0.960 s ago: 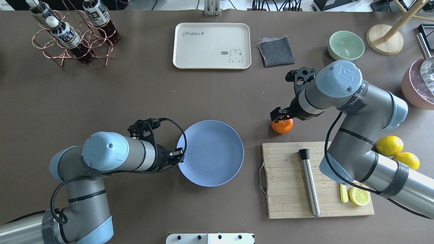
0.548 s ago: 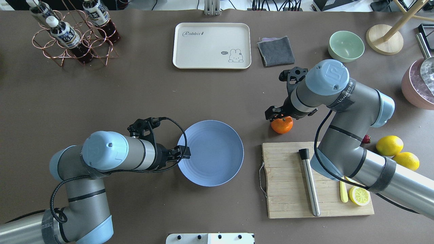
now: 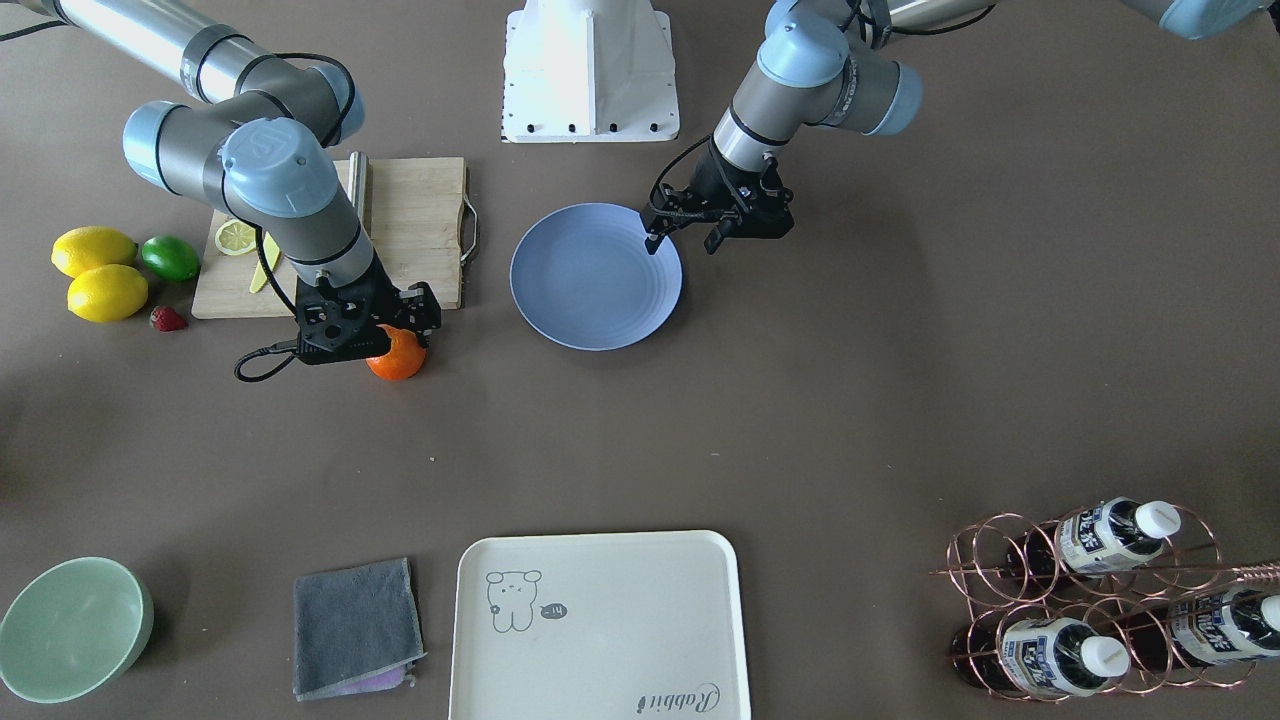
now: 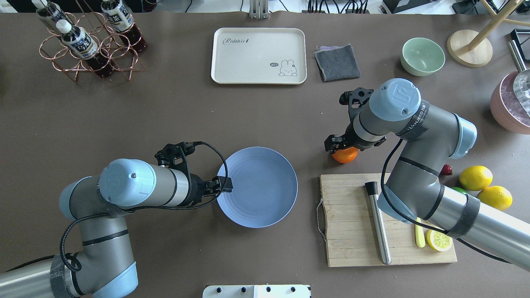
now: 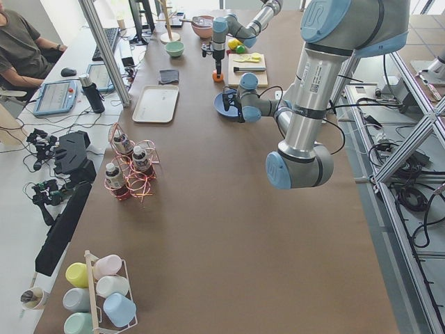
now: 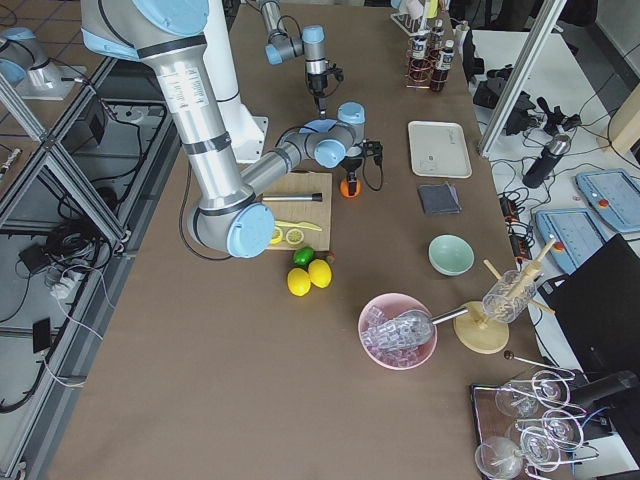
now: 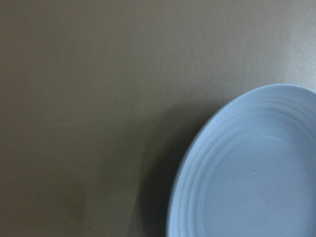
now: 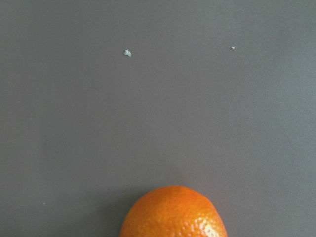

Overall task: Pick orange to plate
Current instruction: 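Lower the right gripper onto the orange and close it, then carry the orange over the blue plate with the right gripper while the left withdraws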

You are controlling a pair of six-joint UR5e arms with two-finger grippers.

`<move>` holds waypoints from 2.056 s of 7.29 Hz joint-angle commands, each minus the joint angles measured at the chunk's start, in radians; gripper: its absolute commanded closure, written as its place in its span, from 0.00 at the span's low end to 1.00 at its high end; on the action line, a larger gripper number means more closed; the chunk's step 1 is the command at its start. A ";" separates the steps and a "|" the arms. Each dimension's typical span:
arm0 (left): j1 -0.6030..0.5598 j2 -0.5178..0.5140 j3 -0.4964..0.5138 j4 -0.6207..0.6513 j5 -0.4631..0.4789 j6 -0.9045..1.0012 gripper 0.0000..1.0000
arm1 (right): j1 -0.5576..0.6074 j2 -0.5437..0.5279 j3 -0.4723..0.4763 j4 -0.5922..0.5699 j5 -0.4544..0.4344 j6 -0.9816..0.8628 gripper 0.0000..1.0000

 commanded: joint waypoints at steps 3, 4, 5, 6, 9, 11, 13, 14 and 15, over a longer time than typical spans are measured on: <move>-0.052 0.005 -0.017 0.000 -0.009 0.006 0.04 | -0.002 0.089 0.031 -0.015 0.009 0.085 1.00; -0.101 0.021 -0.025 0.000 -0.023 0.014 0.04 | -0.020 0.153 0.036 -0.017 0.007 0.192 1.00; -0.178 0.044 -0.023 0.000 -0.120 0.114 0.04 | -0.072 0.199 0.039 -0.047 -0.018 0.250 1.00; -0.253 0.092 -0.025 -0.003 -0.229 0.209 0.04 | -0.169 0.256 0.033 -0.089 -0.128 0.322 1.00; -0.317 0.111 -0.006 -0.002 -0.322 0.279 0.04 | -0.290 0.299 -0.010 -0.106 -0.225 0.407 1.00; -0.311 0.113 -0.005 0.000 -0.314 0.272 0.04 | -0.301 0.302 -0.036 -0.097 -0.233 0.407 1.00; -0.307 0.110 0.006 -0.002 -0.317 0.281 0.04 | -0.305 0.304 -0.042 -0.097 -0.233 0.405 0.67; -0.304 0.102 0.014 0.000 -0.316 0.278 0.04 | -0.310 0.302 -0.044 -0.097 -0.235 0.402 0.05; -0.304 0.104 0.018 0.005 -0.314 0.275 0.04 | -0.321 0.301 -0.044 -0.097 -0.255 0.402 0.00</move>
